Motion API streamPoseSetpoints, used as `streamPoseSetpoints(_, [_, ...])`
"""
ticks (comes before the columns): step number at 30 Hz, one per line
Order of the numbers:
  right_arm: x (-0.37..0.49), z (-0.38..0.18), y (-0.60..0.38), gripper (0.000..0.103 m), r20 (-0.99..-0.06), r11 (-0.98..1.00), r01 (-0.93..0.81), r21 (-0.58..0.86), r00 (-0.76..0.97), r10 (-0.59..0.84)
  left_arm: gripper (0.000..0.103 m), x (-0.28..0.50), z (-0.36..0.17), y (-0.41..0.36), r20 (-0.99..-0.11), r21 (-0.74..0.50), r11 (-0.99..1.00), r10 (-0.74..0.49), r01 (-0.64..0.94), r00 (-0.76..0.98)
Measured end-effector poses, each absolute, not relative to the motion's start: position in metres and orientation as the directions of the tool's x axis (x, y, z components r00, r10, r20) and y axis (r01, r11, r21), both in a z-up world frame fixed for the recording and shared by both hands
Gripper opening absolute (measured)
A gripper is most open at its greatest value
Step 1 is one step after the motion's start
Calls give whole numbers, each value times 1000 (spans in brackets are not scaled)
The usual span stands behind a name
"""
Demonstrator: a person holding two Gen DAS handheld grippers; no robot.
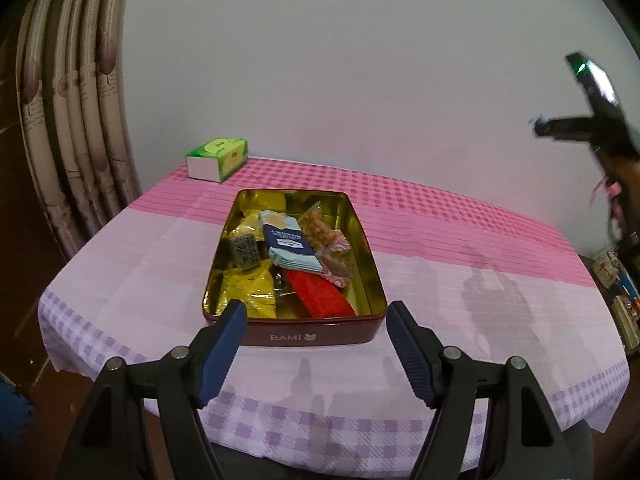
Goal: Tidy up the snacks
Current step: 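Lift the blue candy, carry it over the tin, open the right gripper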
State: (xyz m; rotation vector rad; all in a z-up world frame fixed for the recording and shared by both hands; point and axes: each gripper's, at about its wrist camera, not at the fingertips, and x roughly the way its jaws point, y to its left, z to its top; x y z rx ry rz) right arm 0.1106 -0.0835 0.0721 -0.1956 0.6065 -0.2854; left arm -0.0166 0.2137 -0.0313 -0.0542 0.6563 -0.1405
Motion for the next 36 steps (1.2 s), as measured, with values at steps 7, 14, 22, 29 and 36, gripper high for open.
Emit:
streamPoseSetpoints(7, [76, 131, -65, 35, -453, 932, 225, -283, 826, -337, 74, -25, -26, 211, -583, -65, 992, -126, 108, 803])
streamPoseSetpoints(14, [53, 166, -32, 35, -394, 935, 196, -297, 866, -307, 74, -30, -21, 210, -569, -51, 993, -120, 111, 814])
streamPoseSetpoints(22, [48, 177, 12, 35, -370, 943, 136, -305, 895, -249, 74, -32, -19, 212, -562, -49, 994, -111, 101, 820])
streamPoseSetpoints(29, [57, 158, 46, 35, -400, 954, 67, -292, 898, -185, 74, -27, -16, 224, -566, -46, 997, -71, 54, 821])
streamPoseSetpoints(36, [73, 79, 101, 35, -527, 963, -80, -256, 847, -70, 74, 3, -7, 295, -605, -42, 987, 101, -158, 790])
